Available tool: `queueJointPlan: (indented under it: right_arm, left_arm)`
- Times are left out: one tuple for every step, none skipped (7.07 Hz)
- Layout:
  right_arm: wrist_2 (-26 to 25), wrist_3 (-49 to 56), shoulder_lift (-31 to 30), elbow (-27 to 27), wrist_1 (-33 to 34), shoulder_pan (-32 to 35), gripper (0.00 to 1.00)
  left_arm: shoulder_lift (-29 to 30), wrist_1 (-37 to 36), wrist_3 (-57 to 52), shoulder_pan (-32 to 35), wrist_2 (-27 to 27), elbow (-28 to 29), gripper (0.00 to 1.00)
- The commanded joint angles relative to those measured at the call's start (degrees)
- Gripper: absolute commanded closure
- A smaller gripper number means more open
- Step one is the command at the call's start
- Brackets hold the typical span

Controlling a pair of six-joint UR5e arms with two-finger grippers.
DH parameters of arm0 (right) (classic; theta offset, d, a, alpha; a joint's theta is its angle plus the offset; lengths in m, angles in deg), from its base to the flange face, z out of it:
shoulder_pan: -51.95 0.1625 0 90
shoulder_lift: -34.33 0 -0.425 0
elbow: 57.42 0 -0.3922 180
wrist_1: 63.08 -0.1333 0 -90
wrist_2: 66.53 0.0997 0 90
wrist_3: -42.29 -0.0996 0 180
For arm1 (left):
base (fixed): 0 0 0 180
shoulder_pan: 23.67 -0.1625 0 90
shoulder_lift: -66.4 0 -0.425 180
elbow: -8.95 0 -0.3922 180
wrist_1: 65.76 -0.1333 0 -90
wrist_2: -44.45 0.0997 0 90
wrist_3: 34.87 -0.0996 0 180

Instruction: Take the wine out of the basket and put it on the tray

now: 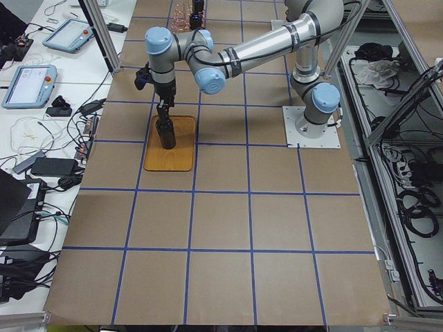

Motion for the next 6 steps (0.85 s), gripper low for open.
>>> queueJointPlan:
  right_arm:
    - [-0.15, -0.01, 0.0, 0.0, 0.04, -0.03, 0.01]
    - [-0.15, 0.08, 0.0, 0.0, 0.22, -0.03, 0.01]
    - [-0.15, 0.08, 0.0, 0.0, 0.31, -0.03, 0.01]
    - [-0.15, 0.08, 0.0, 0.0, 0.39, -0.03, 0.01]
    - [-0.23, 0.08, 0.0, 0.0, 0.31, -0.03, 0.01]
    - [-0.24, 0.08, 0.0, 0.0, 0.39, -0.03, 0.01]
  left_arm:
    - [-6.81, 7.07, 3.13, 2.26, 0.39, 0.67, 0.0]
    - [-11.64, 13.03, 12.21, 5.41, 0.22, 0.58, 0.0]
    - [-14.56, 13.7, 23.53, 10.05, 0.13, 0.41, 0.0]
    - [-16.5, 15.18, 34.52, 16.1, -0.05, -0.2, 0.0]
    - [-17.39, 15.29, 38.72, 22.08, 0.12, -1.17, 0.0]
    - [-18.27, 15.2, 38.5, 23.44, 0.39, -3.52, 0.0]
